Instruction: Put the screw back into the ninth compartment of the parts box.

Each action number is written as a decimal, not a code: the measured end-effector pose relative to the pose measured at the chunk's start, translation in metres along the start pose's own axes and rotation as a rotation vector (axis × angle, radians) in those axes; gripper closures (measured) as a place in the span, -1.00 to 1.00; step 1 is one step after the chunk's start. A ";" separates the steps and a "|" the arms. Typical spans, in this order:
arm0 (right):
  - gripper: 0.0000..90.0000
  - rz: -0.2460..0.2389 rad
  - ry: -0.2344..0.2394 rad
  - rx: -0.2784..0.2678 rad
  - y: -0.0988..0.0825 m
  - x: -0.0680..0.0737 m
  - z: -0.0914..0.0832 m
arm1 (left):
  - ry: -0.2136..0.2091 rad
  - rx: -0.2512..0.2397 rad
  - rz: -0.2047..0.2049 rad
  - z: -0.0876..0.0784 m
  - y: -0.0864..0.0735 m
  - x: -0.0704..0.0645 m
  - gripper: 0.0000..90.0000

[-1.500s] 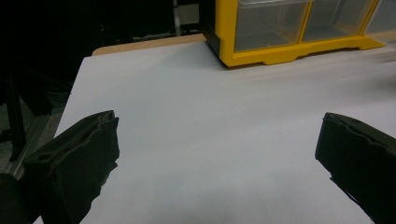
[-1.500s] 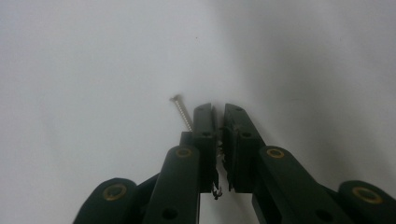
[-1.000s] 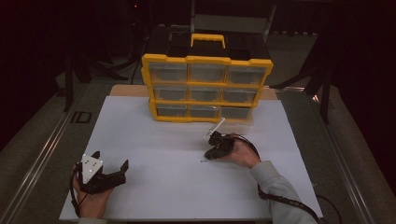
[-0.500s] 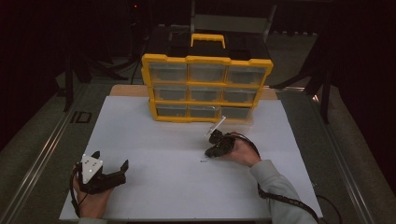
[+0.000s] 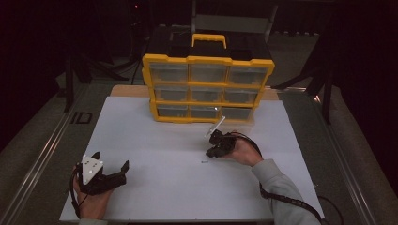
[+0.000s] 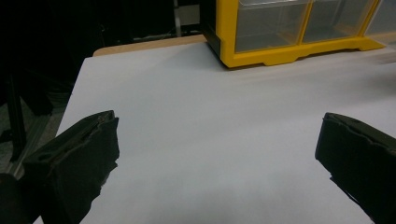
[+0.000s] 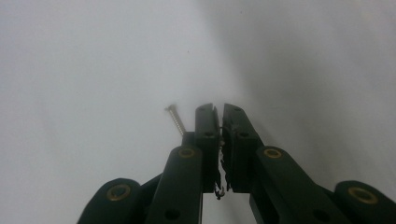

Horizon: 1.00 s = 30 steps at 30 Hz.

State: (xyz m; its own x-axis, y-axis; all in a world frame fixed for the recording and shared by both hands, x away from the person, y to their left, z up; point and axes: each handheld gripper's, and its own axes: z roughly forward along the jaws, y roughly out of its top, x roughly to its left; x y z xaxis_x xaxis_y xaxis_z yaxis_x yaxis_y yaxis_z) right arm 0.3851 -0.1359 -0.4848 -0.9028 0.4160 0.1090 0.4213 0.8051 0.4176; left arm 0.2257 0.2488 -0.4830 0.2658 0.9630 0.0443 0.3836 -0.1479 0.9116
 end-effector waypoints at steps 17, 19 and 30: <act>0.89 -0.029 -0.007 -0.003 0.010 0.002 -0.016 | -0.001 0.000 -0.002 0.000 0.000 0.000 -0.99; 0.89 -0.032 -0.011 -0.005 0.012 0.001 -0.019 | -0.001 0.000 -0.002 0.000 0.000 0.000 -0.99; 0.89 -0.039 -0.018 -0.012 0.017 -0.001 -0.029 | 0.000 0.000 -0.003 0.000 0.000 0.000 -0.99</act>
State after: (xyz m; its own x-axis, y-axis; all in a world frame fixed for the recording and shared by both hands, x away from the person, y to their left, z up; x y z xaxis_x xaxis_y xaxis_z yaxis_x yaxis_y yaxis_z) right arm 0.3906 -0.1352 -0.4521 -0.9167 0.3921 0.0768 0.3851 0.8158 0.4315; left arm 0.2256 0.2490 -0.4832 0.2650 0.9634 0.0415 0.3841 -0.1450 0.9119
